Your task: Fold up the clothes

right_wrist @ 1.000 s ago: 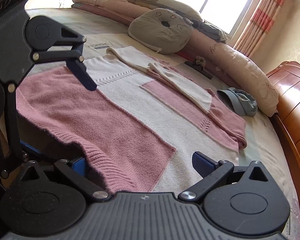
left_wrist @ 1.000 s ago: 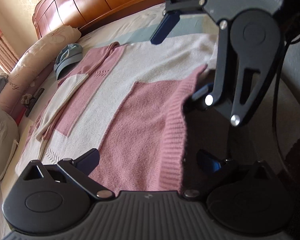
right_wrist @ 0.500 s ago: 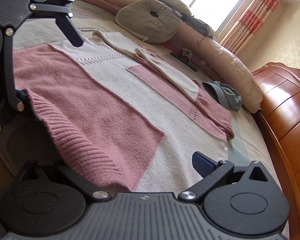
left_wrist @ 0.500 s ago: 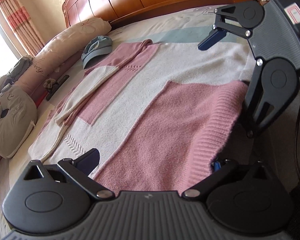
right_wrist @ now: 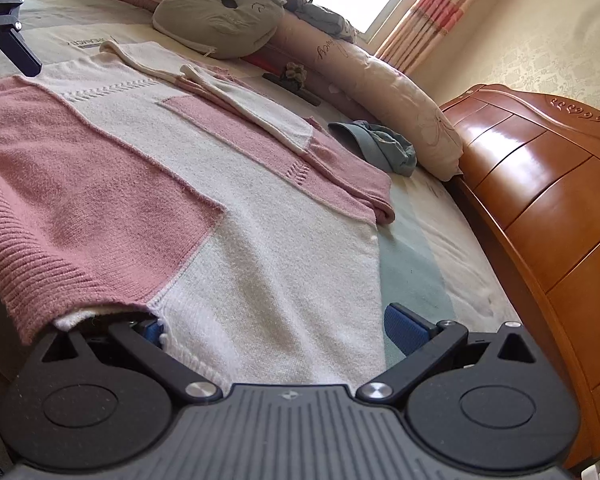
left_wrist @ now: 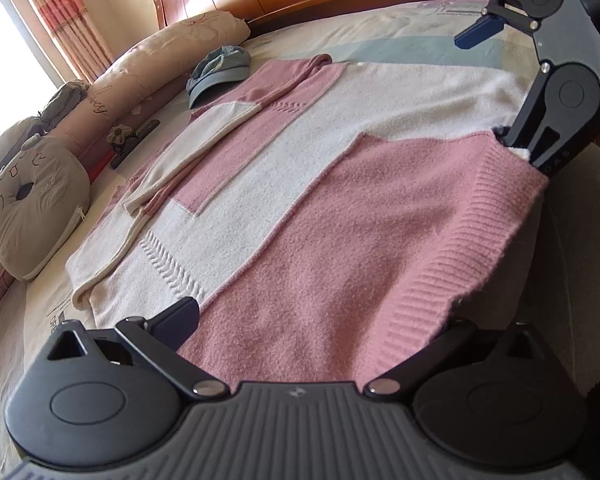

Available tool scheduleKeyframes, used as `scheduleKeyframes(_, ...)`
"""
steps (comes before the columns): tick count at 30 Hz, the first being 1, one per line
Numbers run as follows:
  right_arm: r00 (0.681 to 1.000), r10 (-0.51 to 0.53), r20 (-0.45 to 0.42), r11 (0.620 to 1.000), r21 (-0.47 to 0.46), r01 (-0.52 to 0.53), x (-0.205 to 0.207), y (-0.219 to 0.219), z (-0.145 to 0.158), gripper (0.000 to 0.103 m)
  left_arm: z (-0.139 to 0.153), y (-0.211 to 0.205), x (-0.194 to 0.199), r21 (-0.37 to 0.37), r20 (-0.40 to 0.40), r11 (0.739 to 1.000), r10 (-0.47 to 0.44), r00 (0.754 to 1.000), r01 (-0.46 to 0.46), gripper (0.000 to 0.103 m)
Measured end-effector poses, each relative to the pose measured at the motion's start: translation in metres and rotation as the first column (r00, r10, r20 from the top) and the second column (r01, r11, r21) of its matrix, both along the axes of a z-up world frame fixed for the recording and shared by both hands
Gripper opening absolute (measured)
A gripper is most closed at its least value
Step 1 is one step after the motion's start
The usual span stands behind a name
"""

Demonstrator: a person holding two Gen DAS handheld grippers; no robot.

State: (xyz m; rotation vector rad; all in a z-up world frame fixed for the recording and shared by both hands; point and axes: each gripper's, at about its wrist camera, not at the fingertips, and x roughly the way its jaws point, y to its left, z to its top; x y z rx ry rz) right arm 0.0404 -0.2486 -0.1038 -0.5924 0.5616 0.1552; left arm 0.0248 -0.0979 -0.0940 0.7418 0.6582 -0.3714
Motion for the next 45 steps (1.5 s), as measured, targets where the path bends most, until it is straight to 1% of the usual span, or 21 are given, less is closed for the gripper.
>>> scheduleKeyframes(5, 0.999, -0.036, 0.036, 0.999, 0.018, 0.035, 0.004, -0.001, 0.003, 0.103, -0.002, -0.007, -0.001, 0.038, 0.045, 0.999, 0.025, 0.999, -0.026, 0.103)
scheduleKeyframes(8, 0.999, -0.031, 0.035, 0.999, 0.016, 0.031, 0.006, -0.007, 0.006, 0.103, -0.003, -0.011, -0.002, 0.064, 0.072, 0.997, 0.037, 0.997, -0.041, 0.103)
scheduleKeyframes(14, 0.999, 0.023, 0.038, 0.999, -0.028, -0.022, 0.006, -0.009, 0.002, 0.103, -0.002, -0.017, -0.005, 0.180, 0.129, 0.982, 0.027, 0.991, -0.051, 0.103)
scheduleKeyframes(21, 0.995, 0.034, 0.094, 0.999, -0.002, -0.034, 0.005, -0.013, 0.009, 0.103, 0.001, -0.023, -0.008, 0.304, 0.201, 0.950, 0.010, 0.980, -0.072, 0.103)
scheduleKeyframes(23, 0.993, 0.035, 0.116, 0.999, -0.010, -0.034, 0.005, -0.012, 0.011, 0.103, 0.008, -0.024, -0.009, 0.307, 0.259, 0.947, 0.011, 0.966, -0.093, 0.103)
scheduleKeyframes(25, 0.990, 0.036, 0.139, 0.999, -0.018, -0.034, 0.006, -0.012, 0.014, 0.103, 0.015, -0.024, -0.006, 0.297, 0.287, 0.949, 0.018, 0.958, -0.107, 0.103)
scheduleKeyframes(27, 0.987, 0.030, 0.158, 0.999, -0.024, -0.027, 0.008, -0.011, 0.017, 0.103, 0.020, -0.023, -0.001, 0.284, 0.294, 0.952, 0.024, 0.956, -0.111, 0.103)
scheduleKeyframes(29, 0.986, 0.023, 0.166, 1.000, -0.024, -0.019, 0.012, -0.012, 0.020, 0.103, 0.022, -0.022, 0.004, 0.289, 0.302, 0.951, 0.017, 0.953, -0.109, 0.103)
scheduleKeyframes(31, 0.986, 0.015, 0.167, 1.000, -0.025, -0.011, 0.017, -0.011, 0.023, 0.103, 0.023, -0.021, 0.009, 0.294, 0.310, 0.950, 0.010, 0.951, -0.106, 0.103)
scheduleKeyframes(37, 0.987, -0.006, 0.161, 0.999, -0.051, 0.014, 0.038, -0.004, 0.024, 0.103, 0.025, -0.011, 0.029, 0.269, 0.320, 0.958, 0.010, 0.947, -0.101, 0.103)
scheduleKeyframes(41, 0.989, -0.017, 0.150, 0.997, -0.071, 0.028, 0.058, 0.003, 0.026, 0.103, 0.027, -0.002, 0.049, 0.252, 0.324, 0.964, 0.001, 0.946, -0.087, 0.103)
scheduleKeyframes(45, 0.989, -0.030, 0.147, 0.994, -0.097, 0.045, 0.085, 0.012, 0.031, 0.103, 0.029, 0.005, 0.076, 0.247, 0.345, 0.966, -0.015, 0.938, -0.075, 0.103)
